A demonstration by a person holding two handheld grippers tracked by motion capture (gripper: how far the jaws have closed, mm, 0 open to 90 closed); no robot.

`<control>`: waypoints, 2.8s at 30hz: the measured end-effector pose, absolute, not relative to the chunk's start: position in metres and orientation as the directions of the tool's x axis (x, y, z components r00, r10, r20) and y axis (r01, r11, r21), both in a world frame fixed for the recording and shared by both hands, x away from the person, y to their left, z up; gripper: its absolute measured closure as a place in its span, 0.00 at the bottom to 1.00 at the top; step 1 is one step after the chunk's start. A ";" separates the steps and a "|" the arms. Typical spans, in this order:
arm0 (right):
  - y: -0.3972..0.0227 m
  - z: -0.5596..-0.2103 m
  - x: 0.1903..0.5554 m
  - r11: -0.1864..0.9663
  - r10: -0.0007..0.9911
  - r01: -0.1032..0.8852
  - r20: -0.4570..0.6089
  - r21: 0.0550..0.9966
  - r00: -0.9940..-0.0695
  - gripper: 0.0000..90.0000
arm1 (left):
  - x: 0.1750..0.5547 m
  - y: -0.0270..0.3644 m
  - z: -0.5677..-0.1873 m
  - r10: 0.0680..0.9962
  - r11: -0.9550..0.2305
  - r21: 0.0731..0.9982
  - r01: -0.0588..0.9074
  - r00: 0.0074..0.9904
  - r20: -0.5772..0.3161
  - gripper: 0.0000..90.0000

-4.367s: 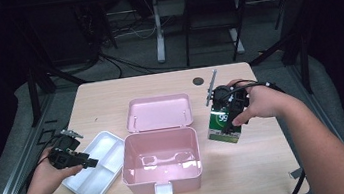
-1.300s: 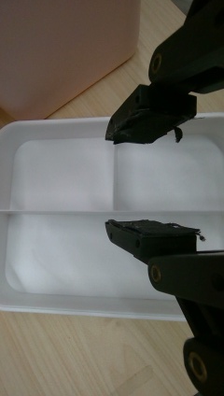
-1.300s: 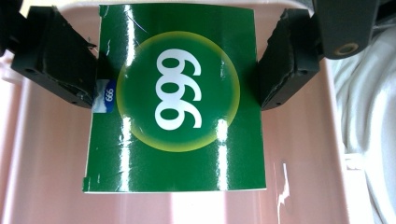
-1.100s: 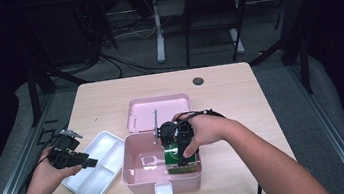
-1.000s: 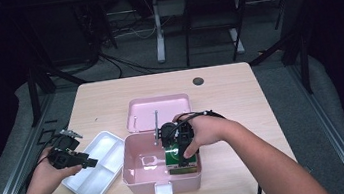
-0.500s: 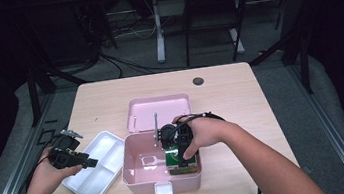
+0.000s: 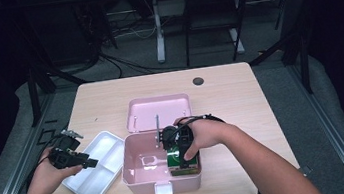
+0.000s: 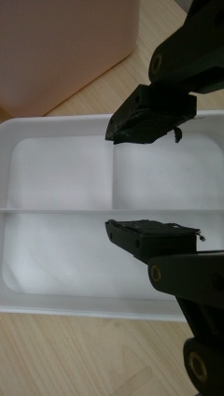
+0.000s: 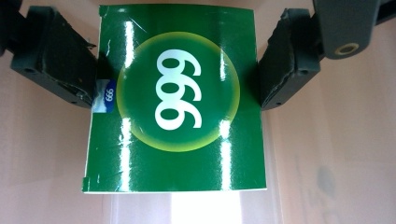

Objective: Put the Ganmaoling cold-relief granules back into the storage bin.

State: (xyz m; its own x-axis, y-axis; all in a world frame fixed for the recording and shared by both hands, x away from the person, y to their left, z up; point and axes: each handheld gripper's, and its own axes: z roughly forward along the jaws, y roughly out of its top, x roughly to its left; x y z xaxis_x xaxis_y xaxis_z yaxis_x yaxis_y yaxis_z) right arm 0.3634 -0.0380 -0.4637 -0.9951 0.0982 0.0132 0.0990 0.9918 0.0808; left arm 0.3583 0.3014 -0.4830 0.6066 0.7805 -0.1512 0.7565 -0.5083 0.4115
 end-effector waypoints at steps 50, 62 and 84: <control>-0.042 -0.453 0.360 0.987 0.125 0.123 -0.014 0.099 -0.992 0.22 | 0.359 0.299 -0.485 0.778 -0.515 0.408 0.754 0.611 -0.146 0.55; -0.048 -0.443 0.357 0.985 0.132 0.130 -0.015 0.112 -0.991 0.22 | 0.359 0.299 -0.486 0.777 -0.520 0.404 0.753 0.613 -0.143 0.55; -0.077 -0.418 0.356 0.970 0.187 0.178 -0.035 0.168 -0.982 0.23 | 0.360 0.300 -0.486 0.781 -0.514 0.405 0.756 0.608 -0.145 0.55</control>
